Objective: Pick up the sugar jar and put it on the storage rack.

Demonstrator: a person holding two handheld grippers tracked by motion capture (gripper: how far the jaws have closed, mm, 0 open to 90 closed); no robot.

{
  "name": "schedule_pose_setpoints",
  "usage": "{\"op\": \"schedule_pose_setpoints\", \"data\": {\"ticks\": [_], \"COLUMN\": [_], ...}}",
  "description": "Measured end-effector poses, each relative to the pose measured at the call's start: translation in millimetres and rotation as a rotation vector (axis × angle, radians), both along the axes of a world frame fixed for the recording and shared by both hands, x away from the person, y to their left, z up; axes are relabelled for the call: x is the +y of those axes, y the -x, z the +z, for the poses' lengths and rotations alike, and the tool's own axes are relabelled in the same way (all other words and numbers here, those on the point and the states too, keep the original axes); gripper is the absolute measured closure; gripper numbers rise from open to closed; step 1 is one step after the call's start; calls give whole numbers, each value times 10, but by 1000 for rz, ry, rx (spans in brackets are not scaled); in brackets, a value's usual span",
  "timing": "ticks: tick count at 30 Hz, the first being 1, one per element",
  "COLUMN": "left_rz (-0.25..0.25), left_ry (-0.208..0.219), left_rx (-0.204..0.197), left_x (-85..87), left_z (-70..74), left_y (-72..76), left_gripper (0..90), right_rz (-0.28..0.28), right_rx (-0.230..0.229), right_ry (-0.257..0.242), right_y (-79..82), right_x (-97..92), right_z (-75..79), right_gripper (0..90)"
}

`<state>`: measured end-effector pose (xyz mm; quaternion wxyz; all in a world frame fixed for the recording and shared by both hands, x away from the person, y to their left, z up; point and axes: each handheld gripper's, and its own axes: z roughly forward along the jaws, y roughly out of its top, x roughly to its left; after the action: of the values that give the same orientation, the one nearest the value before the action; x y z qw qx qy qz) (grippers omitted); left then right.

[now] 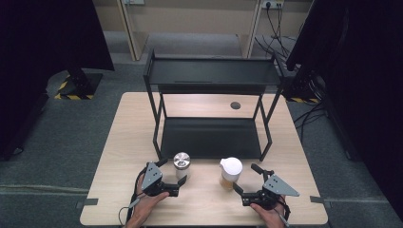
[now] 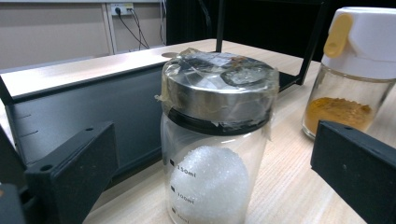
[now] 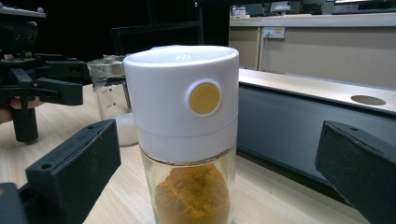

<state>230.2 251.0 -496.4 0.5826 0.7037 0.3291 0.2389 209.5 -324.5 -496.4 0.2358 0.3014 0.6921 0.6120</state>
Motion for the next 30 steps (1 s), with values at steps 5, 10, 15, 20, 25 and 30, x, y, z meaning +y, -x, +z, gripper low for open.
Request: {"op": "schedule_pose_setpoints", "data": {"ticks": [5,10,15,20,25,30], "left_rz": [-4,-2,-3,-8,-11,-7], "left_ry": [4,-3,-5,-17,-26,-28], "left_rx": [12,21,32,38,49,53], "left_x": [-22,-46,-74,-110,-132,-129], "left_z": [5,9,28,42,45,48], "left_y": [-56,-100,-159,-190,-222,-246], "left_gripper": [8,10,13,53,93,158], "right_rz": [-4,-1,-1,-3,-1,3], "right_rx": [3,4,5,4,5,4], "right_ry": [-1,-3,-5,-8,-9,-9], "right_y": [0,-4,-6,-5,-7,-10], "right_x": [-5,-10,-13,-20,-22,-24], "right_z": [-2,-4,-5,-7,-8,-7], "right_gripper": [5,5,5,5,5,5]}}
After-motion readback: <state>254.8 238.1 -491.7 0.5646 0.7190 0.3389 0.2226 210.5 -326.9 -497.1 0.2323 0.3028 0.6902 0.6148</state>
